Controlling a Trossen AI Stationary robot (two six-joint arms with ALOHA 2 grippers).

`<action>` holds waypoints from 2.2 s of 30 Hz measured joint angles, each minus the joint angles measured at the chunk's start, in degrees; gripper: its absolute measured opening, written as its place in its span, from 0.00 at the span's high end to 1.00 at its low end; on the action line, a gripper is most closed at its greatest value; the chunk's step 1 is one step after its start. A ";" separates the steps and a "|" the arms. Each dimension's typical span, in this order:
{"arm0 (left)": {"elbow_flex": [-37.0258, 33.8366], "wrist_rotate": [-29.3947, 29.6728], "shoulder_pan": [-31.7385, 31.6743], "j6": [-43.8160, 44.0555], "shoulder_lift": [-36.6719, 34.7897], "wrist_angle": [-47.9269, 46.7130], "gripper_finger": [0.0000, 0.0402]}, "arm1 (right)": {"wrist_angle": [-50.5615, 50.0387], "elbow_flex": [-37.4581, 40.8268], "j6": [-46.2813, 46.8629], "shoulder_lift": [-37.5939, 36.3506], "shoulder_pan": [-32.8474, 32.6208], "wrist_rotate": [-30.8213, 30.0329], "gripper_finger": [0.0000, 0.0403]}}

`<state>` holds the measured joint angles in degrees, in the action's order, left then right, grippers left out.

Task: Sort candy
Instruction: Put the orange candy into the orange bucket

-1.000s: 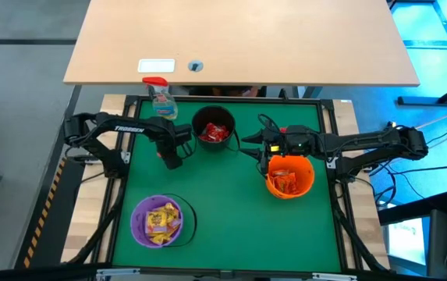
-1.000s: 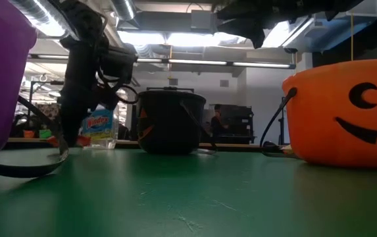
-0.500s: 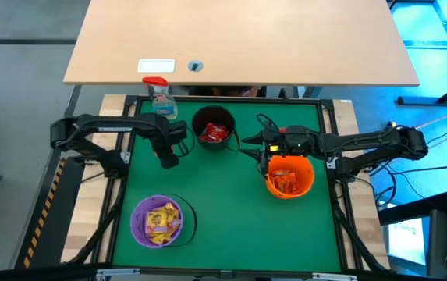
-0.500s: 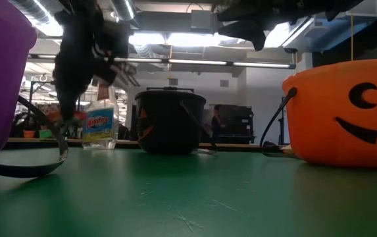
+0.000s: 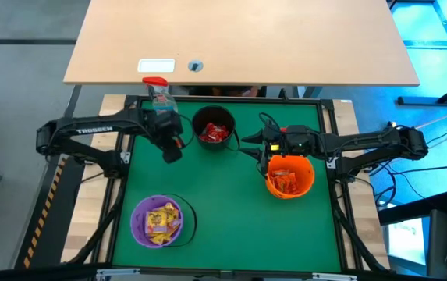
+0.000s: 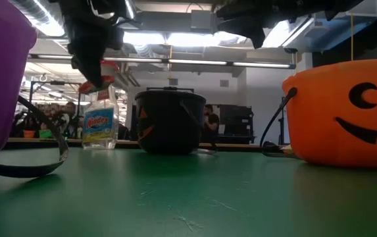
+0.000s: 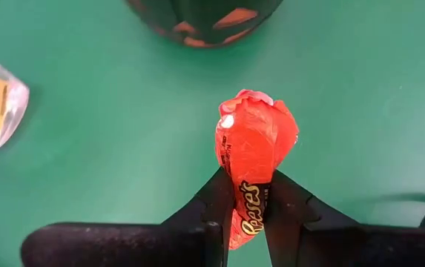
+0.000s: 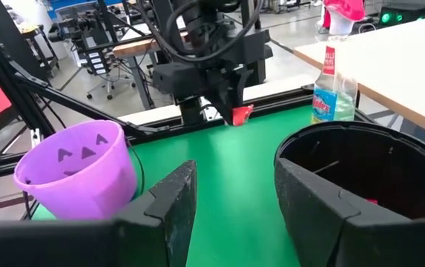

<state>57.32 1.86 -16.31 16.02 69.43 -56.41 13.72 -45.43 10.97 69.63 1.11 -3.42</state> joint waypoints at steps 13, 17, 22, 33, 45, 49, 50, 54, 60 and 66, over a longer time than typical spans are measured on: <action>0.00 -3.55 2.47 -1.83 0.04 4.03 0.88 | 0.10 0.00 1.45 0.00 0.00 -0.09 0.55; 0.00 -5.81 2.53 -3.48 0.04 4.99 0.88 | 0.18 0.00 3.05 0.00 0.02 -0.93 0.55; 0.00 -6.22 2.51 -5.20 0.04 5.77 0.88 | 0.17 0.00 4.47 0.00 0.00 -0.94 0.55; 4.19 -7.40 3.43 -7.20 0.05 7.29 0.88 | 0.20 0.00 5.62 0.00 0.00 -1.38 0.55; 5.30 -7.30 3.36 -10.22 0.04 10.29 0.88 | 0.20 0.00 5.69 0.00 0.02 -1.99 0.55; 5.31 -7.31 3.36 -10.35 0.04 10.44 0.88 | 0.17 0.00 5.45 0.00 0.02 -2.04 0.55; 5.29 -7.29 3.36 -10.44 0.04 10.68 0.88 | 0.17 0.00 5.45 0.00 0.02 -2.15 0.55; 5.31 -7.29 3.38 -10.44 0.04 11.21 0.88 | 0.17 0.00 5.39 0.00 0.02 -2.60 0.55; 5.31 -7.31 3.38 -10.40 0.04 11.18 0.88 | 0.17 0.00 5.36 0.00 0.02 -2.60 0.55; 5.31 -7.42 3.38 -10.35 0.04 11.38 0.88 | 0.17 0.00 5.30 0.00 0.02 -2.65 0.55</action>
<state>62.63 -5.56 -12.93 5.67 69.47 -45.03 13.89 -45.43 16.27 69.63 1.13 -6.07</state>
